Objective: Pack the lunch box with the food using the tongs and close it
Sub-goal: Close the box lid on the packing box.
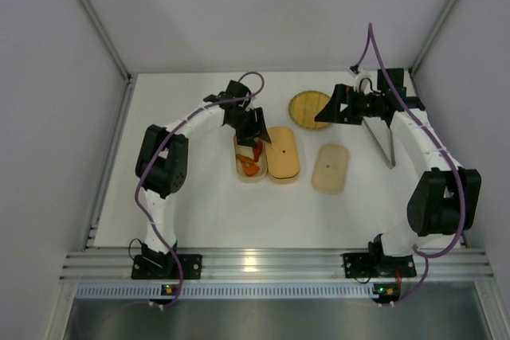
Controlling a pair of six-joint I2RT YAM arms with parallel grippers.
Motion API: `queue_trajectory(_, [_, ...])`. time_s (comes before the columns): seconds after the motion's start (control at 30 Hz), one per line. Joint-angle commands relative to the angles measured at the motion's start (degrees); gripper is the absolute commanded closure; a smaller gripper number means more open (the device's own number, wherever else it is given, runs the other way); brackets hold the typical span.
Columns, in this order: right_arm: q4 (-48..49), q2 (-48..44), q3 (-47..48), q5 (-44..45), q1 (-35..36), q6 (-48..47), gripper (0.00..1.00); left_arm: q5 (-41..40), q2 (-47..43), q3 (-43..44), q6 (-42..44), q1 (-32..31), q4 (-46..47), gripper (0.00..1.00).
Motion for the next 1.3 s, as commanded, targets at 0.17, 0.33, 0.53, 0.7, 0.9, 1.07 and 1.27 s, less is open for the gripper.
queue_trajectory(0.17, [4.17,0.44,0.85,-0.26,-0.81,-1.6,0.01,-1.31,-8.51,2.14,4.87,0.25,0.33,0.26])
queue_trajectory(0.33, [3.56,0.61,1.64,1.5,-0.64,-2.92,0.02,5.15,-13.35,3.47,26.07,0.16,2.43,0.26])
queue_trajectory(0.53, [2.33,0.0,1.99,1.33,-1.6,-5.2,0.01,11.42,-12.84,11.97,53.55,-0.01,-9.23,0.18])
queue_trajectory(0.7, [2.24,0.17,2.52,-1.48,-7.12,-4.07,0.01,13.11,-12.13,11.21,66.48,-2.47,-12.58,0.07])
queue_trajectory(0.9, [2.15,-0.7,2.34,-4.82,-13.37,-3.36,0.01,10.12,-10.46,6.63,68.43,-7.74,-8.46,0.02])
queue_trajectory(1.07, [1.45,-0.97,2.26,-6.75,-16.63,-3.45,0.01,6.87,-6.24,8.83,68.87,-10.64,-8.2,0.02])
queue_trajectory(1.27, [1.01,-0.79,1.03,-7.72,-17.6,-3.8,0.01,2.03,-2.2,11.46,71.41,-14.16,-10.65,0.02])
